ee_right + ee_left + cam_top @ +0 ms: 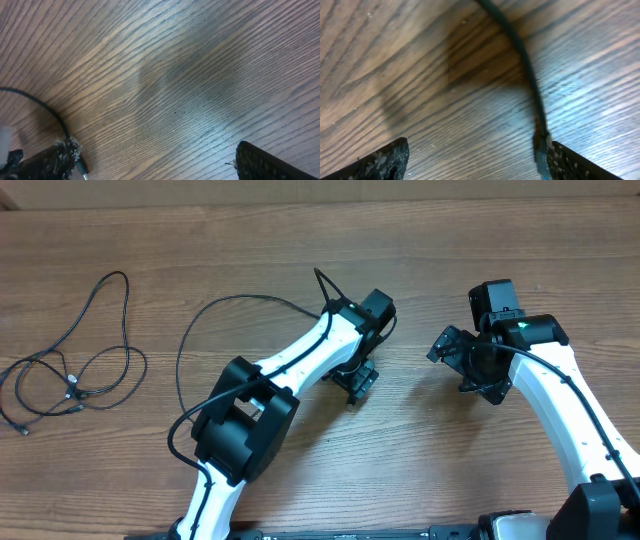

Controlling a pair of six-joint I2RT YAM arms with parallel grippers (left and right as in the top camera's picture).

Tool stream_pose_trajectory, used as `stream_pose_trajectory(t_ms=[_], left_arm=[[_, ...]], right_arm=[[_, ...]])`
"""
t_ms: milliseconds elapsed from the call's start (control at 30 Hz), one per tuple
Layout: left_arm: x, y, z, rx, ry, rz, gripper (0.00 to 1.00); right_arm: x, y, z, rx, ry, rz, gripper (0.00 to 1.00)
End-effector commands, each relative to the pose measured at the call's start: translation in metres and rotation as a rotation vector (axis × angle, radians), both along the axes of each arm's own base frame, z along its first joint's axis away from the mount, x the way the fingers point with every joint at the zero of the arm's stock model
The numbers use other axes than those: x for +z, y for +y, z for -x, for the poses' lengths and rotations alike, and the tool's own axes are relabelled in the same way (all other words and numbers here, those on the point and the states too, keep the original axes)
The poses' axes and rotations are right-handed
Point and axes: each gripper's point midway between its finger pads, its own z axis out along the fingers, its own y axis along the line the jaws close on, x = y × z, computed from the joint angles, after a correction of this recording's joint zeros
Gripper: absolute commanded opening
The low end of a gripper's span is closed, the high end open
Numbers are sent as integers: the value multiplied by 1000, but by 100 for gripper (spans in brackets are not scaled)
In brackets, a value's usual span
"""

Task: Untangle cables
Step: 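Grasp the black cable near its connector end with the left gripper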

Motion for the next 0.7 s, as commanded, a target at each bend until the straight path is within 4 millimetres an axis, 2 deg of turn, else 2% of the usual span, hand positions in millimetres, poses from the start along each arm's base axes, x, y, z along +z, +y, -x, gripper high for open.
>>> stream_pose_trajectory(t_ms=[0, 667], left_arm=[[-2, -8, 6, -40, -3, -14, 88], [-4, -8, 12, -51, 10, -26, 88]], right_arm=[[11, -2, -4, -12, -40, 7, 100], [11, -2, -4, -12, -40, 7, 100]])
